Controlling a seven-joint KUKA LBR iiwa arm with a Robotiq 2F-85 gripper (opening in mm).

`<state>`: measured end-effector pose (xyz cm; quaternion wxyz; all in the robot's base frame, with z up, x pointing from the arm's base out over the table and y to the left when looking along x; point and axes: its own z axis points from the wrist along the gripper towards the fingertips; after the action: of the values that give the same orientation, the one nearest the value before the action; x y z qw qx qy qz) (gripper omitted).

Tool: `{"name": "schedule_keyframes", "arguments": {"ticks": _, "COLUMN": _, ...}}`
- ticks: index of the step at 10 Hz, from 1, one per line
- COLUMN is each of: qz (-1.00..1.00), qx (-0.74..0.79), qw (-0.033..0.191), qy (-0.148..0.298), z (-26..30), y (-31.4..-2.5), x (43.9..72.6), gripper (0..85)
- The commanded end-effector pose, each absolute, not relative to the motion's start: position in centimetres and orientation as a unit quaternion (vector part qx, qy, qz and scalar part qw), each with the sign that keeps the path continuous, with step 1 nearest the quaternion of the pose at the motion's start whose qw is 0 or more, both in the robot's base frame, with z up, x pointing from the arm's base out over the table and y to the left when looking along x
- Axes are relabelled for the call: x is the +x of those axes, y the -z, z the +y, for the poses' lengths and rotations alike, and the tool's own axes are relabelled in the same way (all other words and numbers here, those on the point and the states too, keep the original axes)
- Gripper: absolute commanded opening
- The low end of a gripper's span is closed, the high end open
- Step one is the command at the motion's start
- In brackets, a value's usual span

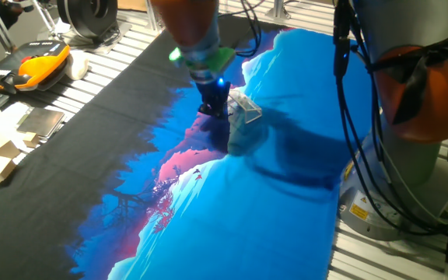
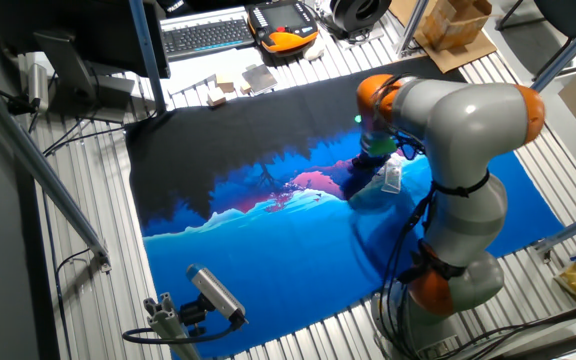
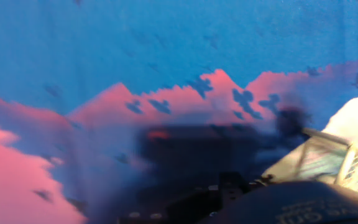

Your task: Push the soccer ball into the goal

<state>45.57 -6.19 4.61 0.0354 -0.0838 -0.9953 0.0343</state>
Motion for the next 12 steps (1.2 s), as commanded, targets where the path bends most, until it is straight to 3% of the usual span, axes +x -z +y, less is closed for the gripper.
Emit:
{"name": "schedule_keyframes", "arguments": {"ticks": 1, "qz": -0.995, "qx": -0.091, "qw": 0.03, "qy": -0.039, "z": -5.1, "y": -5.6, "x": 45.9, "gripper": 0.0}}
{"name": "schedule_keyframes", "arguments": {"ticks": 3, "qz": -0.994, "qx": -0.102, "qw": 0.02, "qy": -0.033, "z": -3.5, "y": -7.7, "x": 46.5, "gripper": 0.0}}
{"name": "schedule_keyframes", "arguments": {"ticks": 7, "qz": -0.99, "qx": -0.135, "qw": -0.035, "qy": -0.025, "z": -1.8, "y": -10.1, "x": 46.6, "gripper": 0.0}}
{"name": "schedule_keyframes", "arguments": {"ticks": 9, "qz": -0.989, "qx": -0.141, "qw": -0.03, "qy": -0.025, "z": -1.3, "y": -11.4, "x": 46.8, "gripper": 0.0}}
{"name": "schedule_keyframes", "arguments": {"ticks": 11, "qz": -0.991, "qx": -0.136, "qw": -0.002, "qy": -0.005, "z": -1.4, "y": -12.1, "x": 47.1, "gripper": 0.0}}
{"name": "schedule_keyframes", "arguments": {"ticks": 12, "qz": -0.992, "qx": -0.127, "qw": 0.0, "qy": -0.005, "z": -1.4, "y": -12.2, "x": 47.0, "gripper": 0.0}}
